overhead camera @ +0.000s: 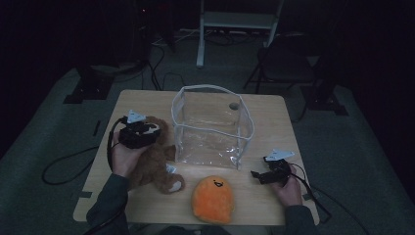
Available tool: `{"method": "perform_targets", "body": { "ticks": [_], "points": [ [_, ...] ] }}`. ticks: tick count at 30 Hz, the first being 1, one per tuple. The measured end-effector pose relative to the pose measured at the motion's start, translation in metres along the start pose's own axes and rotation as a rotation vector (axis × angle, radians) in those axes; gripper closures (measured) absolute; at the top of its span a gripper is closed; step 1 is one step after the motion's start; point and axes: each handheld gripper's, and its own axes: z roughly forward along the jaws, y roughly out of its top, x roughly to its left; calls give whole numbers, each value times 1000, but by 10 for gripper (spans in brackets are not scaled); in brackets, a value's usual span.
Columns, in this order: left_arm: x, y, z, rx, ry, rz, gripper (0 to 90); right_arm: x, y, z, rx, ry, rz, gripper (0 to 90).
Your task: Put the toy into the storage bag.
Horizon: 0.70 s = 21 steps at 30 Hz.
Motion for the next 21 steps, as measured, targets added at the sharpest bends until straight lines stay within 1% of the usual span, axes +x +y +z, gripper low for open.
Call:
{"method": "perform_targets", "body": {
  "ticks": [2,3,4,6,8,13,14,15,17,18,19,21],
  "points": [
    [-1,1,-1,-1,1,0,512,0,0,0,0,0,0,123],
    [-2,1,1,9,18,-3,518,0,0,0,0,0,0,123],
    [0,0,3,16,26,-13,523,0,0,0,0,0,0,123],
    [4,-3,9,40,45,-32,542,0,0,0,0,0,0,123],
    [9,-7,16,67,70,-37,550,0,0,0,0,0,0,123],
    [20,-17,31,112,105,-63,550,0,0,0,0,0,0,123],
    [20,-17,31,112,105,-63,545,0,0,0,0,0,0,123],
    [23,-20,36,124,117,-64,539,0,0,0,0,0,0,123],
    [25,-21,41,130,129,-64,511,0,0,0,0,0,0,123],
    [25,-21,41,130,129,-64,497,0,0,0,0,0,0,123],
    [28,-23,46,138,137,-69,482,0,0,0,0,0,0,123],
    [28,-23,50,138,155,-60,456,0,0,0,0,0,0,123]
  ]
}}
